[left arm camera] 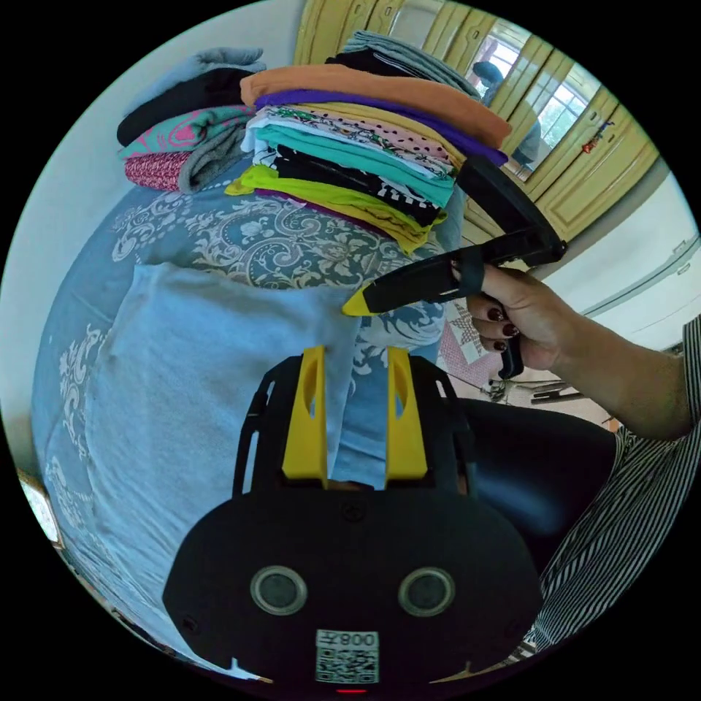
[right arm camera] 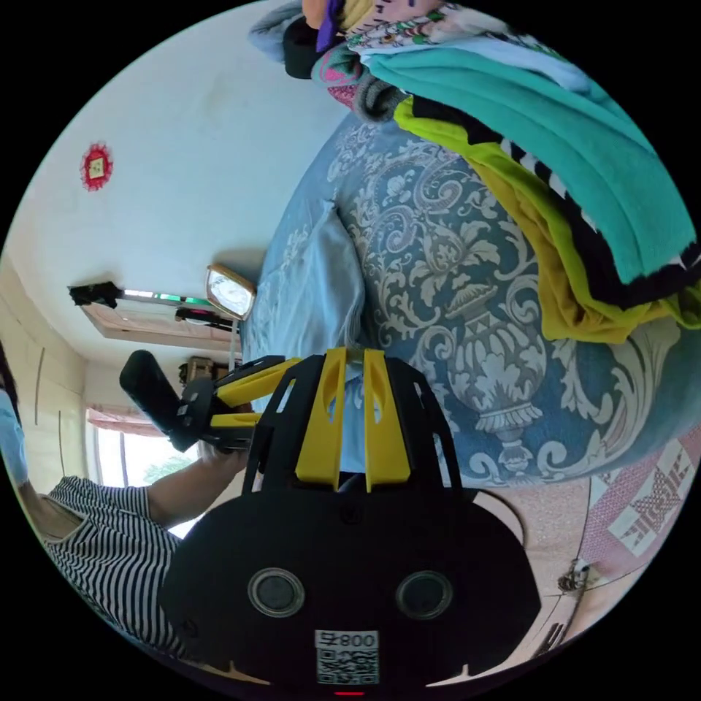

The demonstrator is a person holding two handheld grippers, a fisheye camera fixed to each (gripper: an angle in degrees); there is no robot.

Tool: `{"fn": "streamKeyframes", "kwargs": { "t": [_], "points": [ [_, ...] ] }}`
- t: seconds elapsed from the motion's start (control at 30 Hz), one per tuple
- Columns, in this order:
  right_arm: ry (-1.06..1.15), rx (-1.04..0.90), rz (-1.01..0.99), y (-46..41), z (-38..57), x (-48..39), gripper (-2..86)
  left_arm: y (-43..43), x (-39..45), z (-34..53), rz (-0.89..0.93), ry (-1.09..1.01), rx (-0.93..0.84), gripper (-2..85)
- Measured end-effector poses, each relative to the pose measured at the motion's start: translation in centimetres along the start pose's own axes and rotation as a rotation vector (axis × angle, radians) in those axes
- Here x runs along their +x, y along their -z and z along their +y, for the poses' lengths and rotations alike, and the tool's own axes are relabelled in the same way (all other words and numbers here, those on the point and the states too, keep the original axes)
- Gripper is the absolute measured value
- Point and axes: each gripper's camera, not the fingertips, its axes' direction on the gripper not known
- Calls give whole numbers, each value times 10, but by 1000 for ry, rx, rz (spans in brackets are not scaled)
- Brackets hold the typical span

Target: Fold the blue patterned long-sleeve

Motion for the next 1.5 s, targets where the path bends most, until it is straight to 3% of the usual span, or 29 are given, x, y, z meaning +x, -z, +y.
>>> {"fn": "streamKeyframes", "kwargs": {
  "t": [0.2, 0.47, 0.97, 1.5],
  "points": [
    [126, -46, -14, 0, -19, -23, 36, 20, 7, -31, -157, 55, 12, 45],
    [235, 21, -17, 6, -90, -34, 55, 75, -53, 18, 149, 499, 283, 27],
    [85, -150, -43, -85, -283, -38, 102, 67, -70, 59, 191, 489, 299, 26],
    [97, -276, 23, -127, -396, -148, 62, 12, -99, 154, 258, 457, 319, 25]
  ]
}}
